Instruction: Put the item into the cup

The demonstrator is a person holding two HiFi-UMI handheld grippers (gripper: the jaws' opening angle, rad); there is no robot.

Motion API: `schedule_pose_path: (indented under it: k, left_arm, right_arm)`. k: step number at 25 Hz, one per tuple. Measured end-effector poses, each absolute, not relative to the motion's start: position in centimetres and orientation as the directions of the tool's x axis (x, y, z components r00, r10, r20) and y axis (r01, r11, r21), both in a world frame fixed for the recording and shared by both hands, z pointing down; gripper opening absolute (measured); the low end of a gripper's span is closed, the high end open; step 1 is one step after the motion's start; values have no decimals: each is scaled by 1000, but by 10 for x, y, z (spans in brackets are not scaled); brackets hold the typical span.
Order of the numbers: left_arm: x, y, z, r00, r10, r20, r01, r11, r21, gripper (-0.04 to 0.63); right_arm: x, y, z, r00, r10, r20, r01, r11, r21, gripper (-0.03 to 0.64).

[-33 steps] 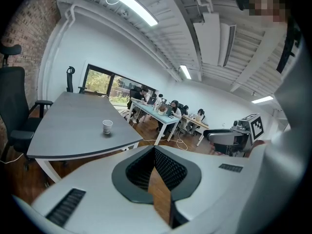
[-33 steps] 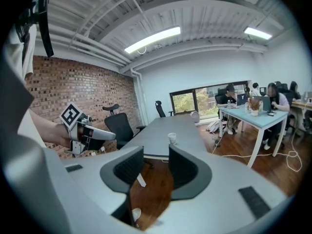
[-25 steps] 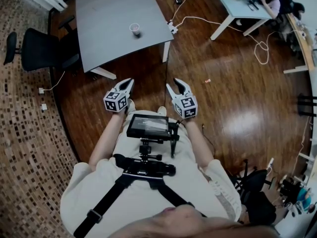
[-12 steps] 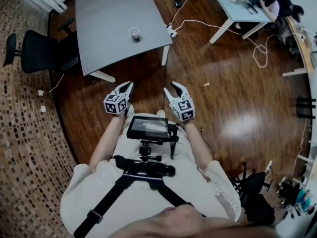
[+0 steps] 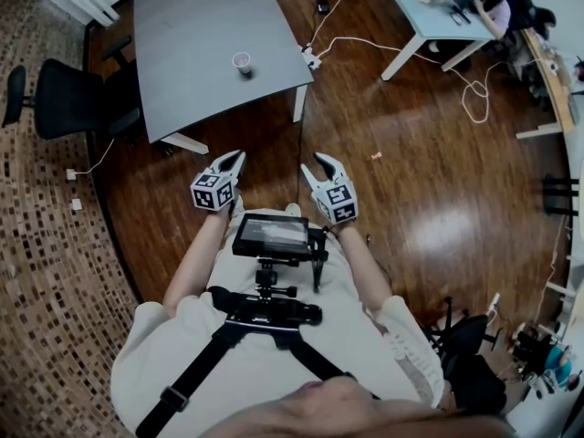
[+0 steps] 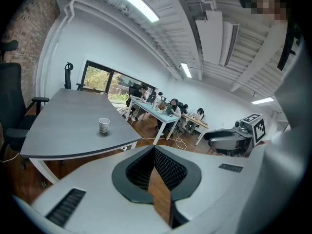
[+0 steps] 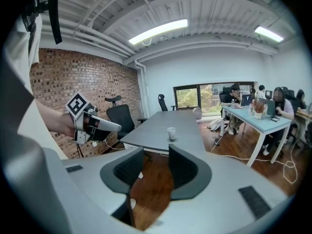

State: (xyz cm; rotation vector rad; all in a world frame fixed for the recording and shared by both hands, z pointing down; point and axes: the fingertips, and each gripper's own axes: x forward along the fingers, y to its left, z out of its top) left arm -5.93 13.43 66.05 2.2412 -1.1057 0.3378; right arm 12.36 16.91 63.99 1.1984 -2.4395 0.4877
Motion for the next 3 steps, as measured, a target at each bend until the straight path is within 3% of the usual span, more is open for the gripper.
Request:
schedule_pose_path:
  k: [3]
  left_arm:
    - [-61,136,661,619,-626,475,-785,-466,409,-2]
  right_arm:
    - [122,170,639,-564,-676,473,-807,573,-144,169]
